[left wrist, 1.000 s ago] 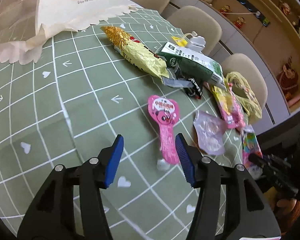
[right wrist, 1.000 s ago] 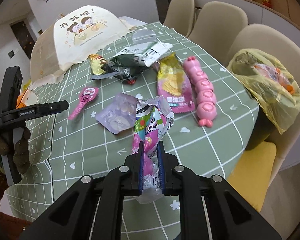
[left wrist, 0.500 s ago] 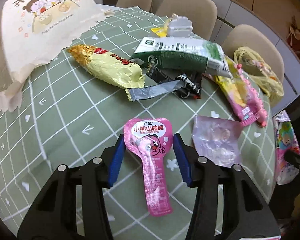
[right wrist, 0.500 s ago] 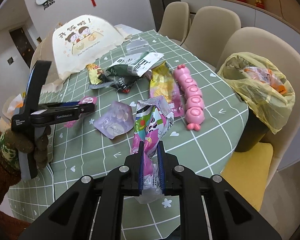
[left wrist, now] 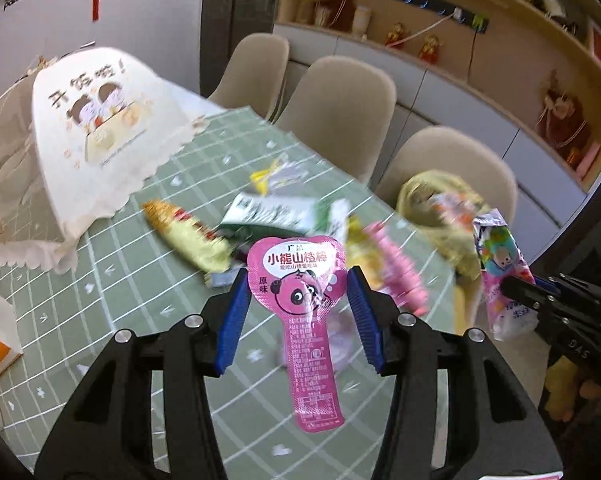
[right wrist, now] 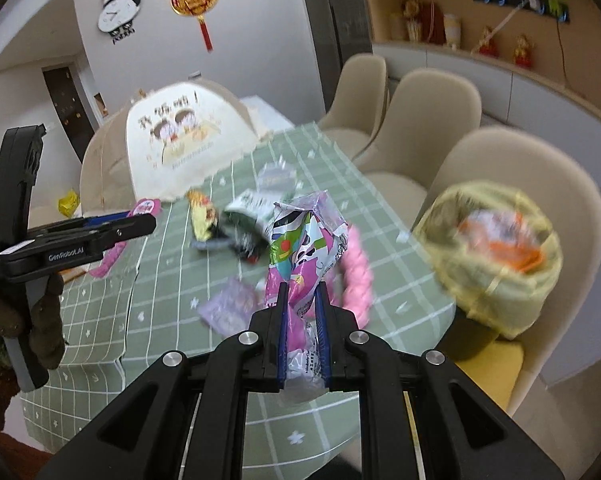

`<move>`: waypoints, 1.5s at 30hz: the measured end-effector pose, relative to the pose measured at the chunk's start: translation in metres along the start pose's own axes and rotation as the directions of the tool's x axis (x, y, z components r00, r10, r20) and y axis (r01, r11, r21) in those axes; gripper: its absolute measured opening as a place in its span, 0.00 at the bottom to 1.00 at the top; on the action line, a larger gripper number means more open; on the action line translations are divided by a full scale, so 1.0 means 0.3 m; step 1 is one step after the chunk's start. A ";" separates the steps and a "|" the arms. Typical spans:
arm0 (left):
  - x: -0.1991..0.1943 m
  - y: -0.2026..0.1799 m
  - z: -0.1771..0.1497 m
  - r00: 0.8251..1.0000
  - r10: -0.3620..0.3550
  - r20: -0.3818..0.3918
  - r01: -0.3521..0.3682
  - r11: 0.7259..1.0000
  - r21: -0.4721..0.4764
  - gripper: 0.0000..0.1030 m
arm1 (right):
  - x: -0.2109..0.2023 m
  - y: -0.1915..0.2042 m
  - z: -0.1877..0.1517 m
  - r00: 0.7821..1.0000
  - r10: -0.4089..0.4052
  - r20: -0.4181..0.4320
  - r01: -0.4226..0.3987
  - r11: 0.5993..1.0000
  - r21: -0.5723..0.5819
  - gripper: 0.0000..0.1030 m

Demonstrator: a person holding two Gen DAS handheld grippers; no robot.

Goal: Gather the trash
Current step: 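Carry the pink lollipop and pink snack packet to the trash bag with both tools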

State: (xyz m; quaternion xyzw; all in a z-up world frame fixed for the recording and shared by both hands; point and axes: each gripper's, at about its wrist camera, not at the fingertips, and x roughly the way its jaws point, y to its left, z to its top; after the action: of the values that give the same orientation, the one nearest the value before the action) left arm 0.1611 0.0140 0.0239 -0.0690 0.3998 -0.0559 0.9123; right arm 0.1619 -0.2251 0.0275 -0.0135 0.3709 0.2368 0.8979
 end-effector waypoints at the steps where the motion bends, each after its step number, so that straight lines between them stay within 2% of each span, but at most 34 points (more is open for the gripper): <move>1: 0.001 -0.022 0.013 1.000 -0.010 0.007 0.010 1.000 -0.003 0.45 | -0.013 -0.009 0.011 1.000 -0.006 0.009 0.006 1.000 -0.005 0.13; 7: 0.038 -0.165 0.095 0.993 -0.108 0.048 0.108 0.994 -0.004 0.45 | -0.080 -0.117 0.080 0.997 -0.053 0.053 0.054 0.998 -0.014 0.13; 10: 0.098 -0.231 0.134 0.988 -0.150 0.034 0.151 0.988 -0.018 0.45 | -0.101 -0.184 0.100 0.995 -0.075 0.063 0.077 0.997 -0.016 0.13; 17: 0.216 -0.407 0.206 0.977 -0.212 0.021 0.211 0.977 0.033 0.45 | -0.120 -0.370 0.133 0.989 -0.133 0.066 0.132 0.991 0.023 0.13; 30: 0.398 -0.620 0.360 0.967 -0.255 -0.005 0.255 0.963 0.088 0.45 | -0.147 -0.720 0.155 0.963 -0.234 0.131 0.213 0.964 0.161 0.13; 37: 0.537 -0.725 0.387 0.964 -0.258 -0.066 0.264 0.958 0.109 0.45 | -0.147 -0.872 0.145 0.952 -0.277 0.128 0.244 0.943 0.227 0.13; 45: 0.767 -0.901 0.387 0.957 -0.240 -0.163 0.266 0.950 0.162 0.45 | -0.124 -1.019 0.103 0.948 -0.306 0.087 0.270 0.918 0.290 0.13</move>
State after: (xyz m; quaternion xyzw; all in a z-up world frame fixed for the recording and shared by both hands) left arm 0.3892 -0.2786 -0.0181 -0.0320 0.4443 -0.2137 0.8694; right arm 0.2927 -0.5054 0.0287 0.0719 0.3346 0.0489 0.9383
